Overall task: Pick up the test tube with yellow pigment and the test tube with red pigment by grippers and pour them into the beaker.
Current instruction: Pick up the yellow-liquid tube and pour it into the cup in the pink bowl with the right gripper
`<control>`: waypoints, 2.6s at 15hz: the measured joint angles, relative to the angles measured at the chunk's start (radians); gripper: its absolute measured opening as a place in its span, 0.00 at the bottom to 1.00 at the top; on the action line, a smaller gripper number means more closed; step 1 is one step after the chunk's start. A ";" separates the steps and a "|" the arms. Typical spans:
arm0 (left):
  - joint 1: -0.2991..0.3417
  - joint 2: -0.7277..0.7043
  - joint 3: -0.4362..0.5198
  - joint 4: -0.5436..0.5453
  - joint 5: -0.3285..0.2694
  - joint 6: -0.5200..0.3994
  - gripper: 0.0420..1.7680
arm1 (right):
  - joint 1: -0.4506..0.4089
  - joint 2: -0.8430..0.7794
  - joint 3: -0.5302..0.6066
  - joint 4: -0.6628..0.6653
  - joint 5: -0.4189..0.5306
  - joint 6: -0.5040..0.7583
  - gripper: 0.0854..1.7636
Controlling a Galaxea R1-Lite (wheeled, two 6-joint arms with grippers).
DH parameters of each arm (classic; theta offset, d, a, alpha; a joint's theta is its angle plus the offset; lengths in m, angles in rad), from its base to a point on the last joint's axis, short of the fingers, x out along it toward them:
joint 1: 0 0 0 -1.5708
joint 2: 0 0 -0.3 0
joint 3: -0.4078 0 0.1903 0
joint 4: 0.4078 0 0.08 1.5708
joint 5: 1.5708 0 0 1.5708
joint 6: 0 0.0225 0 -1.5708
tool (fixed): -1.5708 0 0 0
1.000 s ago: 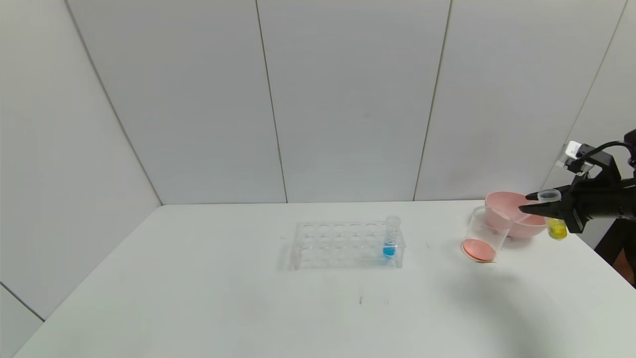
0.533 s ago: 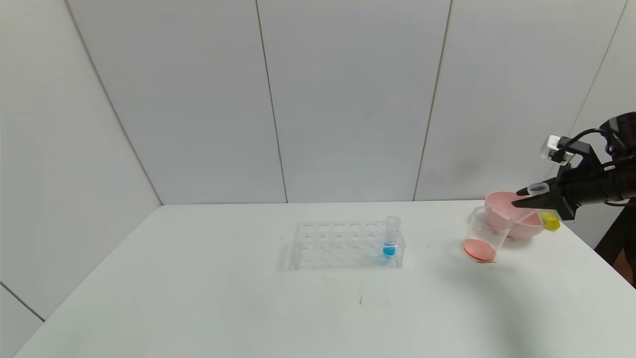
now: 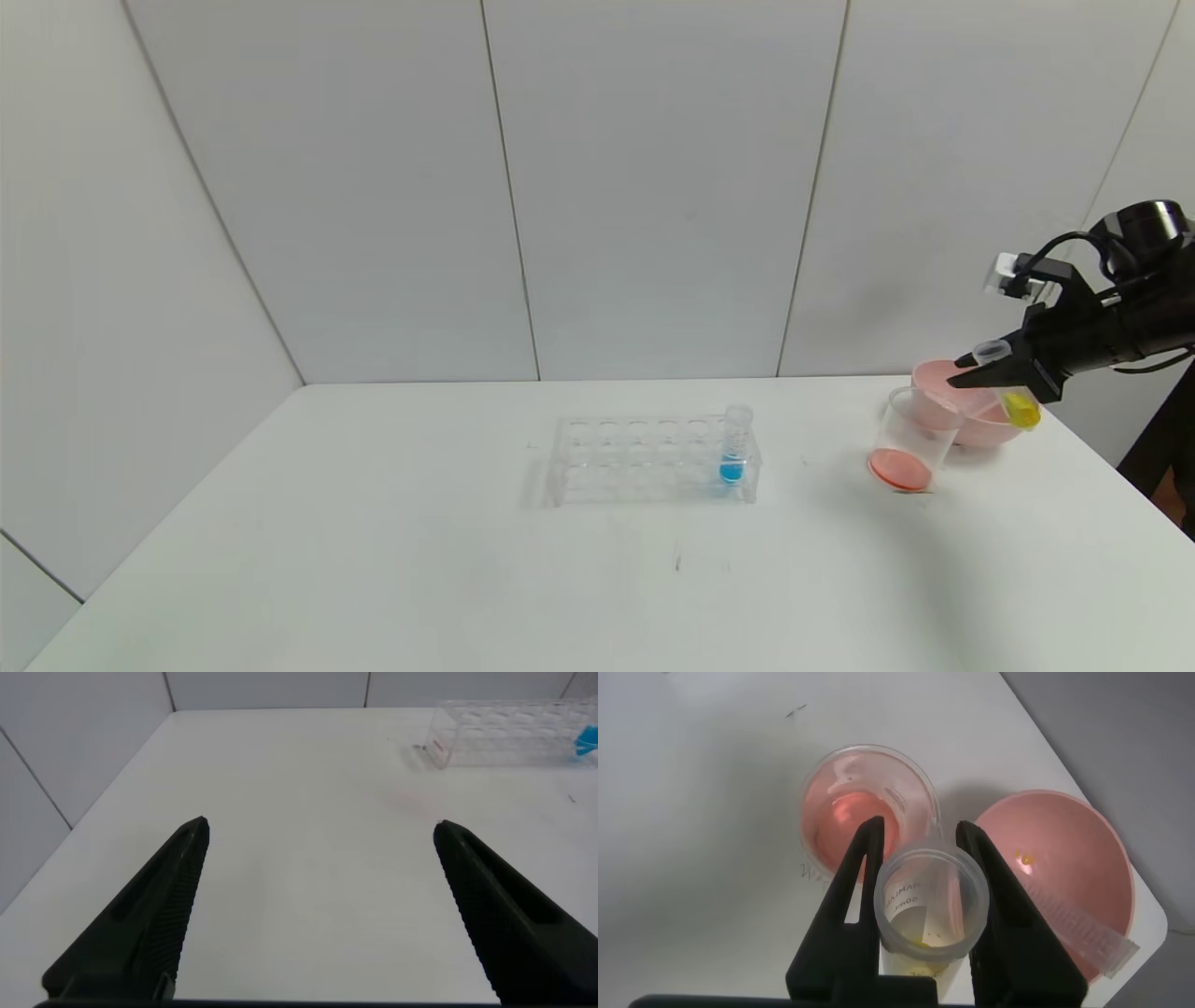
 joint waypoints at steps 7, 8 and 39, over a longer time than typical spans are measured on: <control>0.000 0.000 0.000 0.000 0.000 0.000 0.97 | 0.024 0.025 -0.116 0.125 -0.070 -0.027 0.30; 0.000 0.000 0.000 0.000 0.000 0.000 0.97 | 0.029 0.027 -0.123 0.126 -0.079 -0.029 0.30; 0.000 0.000 0.000 0.000 0.000 0.000 0.97 | 0.125 0.021 -0.143 0.178 -0.487 -0.116 0.30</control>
